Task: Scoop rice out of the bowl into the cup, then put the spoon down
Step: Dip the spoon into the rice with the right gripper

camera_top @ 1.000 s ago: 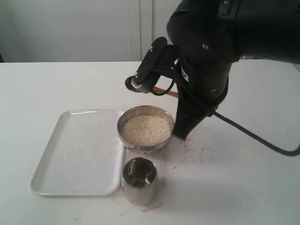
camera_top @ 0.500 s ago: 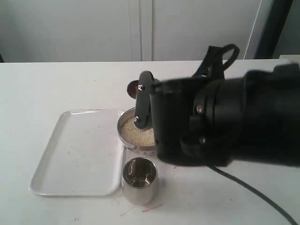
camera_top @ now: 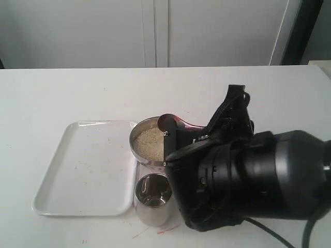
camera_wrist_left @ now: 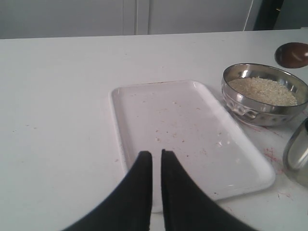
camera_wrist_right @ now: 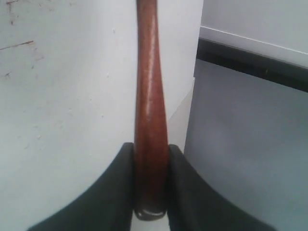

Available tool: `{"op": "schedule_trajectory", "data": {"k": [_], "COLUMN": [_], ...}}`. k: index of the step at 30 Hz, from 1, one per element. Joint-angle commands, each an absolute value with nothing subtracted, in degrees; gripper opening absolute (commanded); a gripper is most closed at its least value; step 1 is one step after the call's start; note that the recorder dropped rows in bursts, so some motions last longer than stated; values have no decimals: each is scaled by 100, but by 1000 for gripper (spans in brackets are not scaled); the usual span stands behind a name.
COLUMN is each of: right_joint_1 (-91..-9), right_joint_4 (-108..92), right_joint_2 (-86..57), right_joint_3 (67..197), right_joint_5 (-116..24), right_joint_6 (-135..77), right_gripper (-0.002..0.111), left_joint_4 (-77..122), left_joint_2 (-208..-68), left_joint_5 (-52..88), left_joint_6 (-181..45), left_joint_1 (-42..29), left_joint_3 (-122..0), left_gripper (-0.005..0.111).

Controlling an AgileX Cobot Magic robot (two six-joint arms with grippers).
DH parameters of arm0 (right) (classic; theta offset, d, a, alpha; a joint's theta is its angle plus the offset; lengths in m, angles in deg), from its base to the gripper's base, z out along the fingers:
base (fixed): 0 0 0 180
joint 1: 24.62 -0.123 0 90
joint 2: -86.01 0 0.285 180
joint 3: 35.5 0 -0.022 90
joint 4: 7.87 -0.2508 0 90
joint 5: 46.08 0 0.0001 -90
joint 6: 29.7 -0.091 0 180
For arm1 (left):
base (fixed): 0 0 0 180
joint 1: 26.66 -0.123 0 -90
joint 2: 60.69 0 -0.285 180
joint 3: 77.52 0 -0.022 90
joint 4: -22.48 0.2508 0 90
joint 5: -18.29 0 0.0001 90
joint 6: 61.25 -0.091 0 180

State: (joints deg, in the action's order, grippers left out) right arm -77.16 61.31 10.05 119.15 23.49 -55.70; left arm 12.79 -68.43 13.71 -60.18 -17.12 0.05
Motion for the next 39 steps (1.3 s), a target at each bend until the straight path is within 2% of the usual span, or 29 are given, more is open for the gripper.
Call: {"op": "schedule_trajectory", "data": {"k": [1, 15, 39], "right_joint_1": [-7712, -7083, -6785], "right_joint_4": [6686, 7031, 7264], "right_joint_2": [1271, 1504, 1967], "right_joint_3": [11893, 11893, 12257], "right_joint_5": [2297, 1758, 1352], "right_joint_6": [-5673, -5991, -6231], "right_gripper": [0, 0, 0], "left_joint_4": [1235, 1235, 1235], "left_joint_2": [-6847, -6847, -6847], "left_joint_5": [1392, 1392, 1392], "left_joint_6": [-6019, -6019, -6019], "left_joint_1": [-1685, -1685, -1685], "left_joint_3": [-31, -31, -31], "left_gripper": [14, 14, 14]}}
